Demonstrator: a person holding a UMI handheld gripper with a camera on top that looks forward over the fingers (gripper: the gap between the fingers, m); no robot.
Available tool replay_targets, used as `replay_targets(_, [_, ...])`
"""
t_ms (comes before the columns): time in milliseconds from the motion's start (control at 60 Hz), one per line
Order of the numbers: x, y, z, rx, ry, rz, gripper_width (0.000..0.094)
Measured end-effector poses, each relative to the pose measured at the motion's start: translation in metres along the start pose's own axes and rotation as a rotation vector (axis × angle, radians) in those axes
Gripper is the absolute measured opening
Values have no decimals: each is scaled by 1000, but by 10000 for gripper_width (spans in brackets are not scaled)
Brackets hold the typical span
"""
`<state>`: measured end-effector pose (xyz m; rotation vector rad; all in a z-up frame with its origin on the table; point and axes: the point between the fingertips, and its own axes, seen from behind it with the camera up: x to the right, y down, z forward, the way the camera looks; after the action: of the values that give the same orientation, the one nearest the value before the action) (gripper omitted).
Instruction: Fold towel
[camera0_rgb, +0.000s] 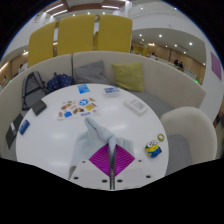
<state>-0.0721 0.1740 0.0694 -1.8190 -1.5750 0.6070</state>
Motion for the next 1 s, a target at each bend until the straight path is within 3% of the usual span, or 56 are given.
replay_targets(33, [11,7,10,-18,5,7,48])
replay_targets(67, [20,15,18,-41,0,18,111])
replay_targets(167, [46,40,29,-112,-2,69,572])
replay_targets(233, [67,41,21,-113,15,72,879])
replay_targets(533, [101,0,-139,-25,-71,43,865])
replay_targets(733, [106,6,-256,-10,-119,-6,862])
replay_targets(1000, [113,33,-298,-28,-136,-18,867])
